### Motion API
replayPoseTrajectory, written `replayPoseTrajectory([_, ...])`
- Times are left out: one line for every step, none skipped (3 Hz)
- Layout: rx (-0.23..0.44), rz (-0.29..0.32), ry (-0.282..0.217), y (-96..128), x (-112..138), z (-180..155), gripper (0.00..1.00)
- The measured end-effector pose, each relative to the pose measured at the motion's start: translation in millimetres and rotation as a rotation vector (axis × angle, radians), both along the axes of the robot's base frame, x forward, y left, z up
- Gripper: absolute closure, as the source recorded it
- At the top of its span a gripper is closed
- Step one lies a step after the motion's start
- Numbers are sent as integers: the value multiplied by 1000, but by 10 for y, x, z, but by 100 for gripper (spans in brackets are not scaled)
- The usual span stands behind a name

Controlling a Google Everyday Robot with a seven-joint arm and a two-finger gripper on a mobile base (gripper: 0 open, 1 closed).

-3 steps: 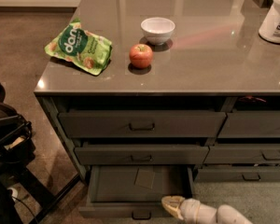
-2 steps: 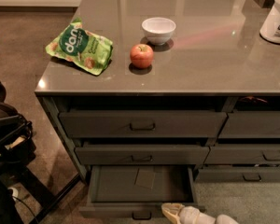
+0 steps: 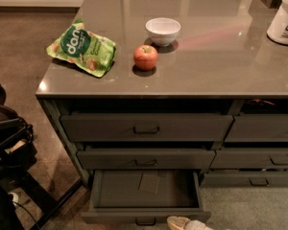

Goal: Close bottom drawer

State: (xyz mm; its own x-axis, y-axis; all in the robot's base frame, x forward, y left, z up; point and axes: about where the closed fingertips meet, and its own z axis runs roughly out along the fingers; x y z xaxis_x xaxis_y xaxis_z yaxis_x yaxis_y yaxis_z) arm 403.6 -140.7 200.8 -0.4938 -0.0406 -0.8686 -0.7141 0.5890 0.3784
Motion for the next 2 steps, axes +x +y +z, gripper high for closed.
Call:
replayPoseTrajectory([25,-10,35,1,-41,-210,100])
replayPoseTrajectory([2,14,-12,-7,139,-230,100])
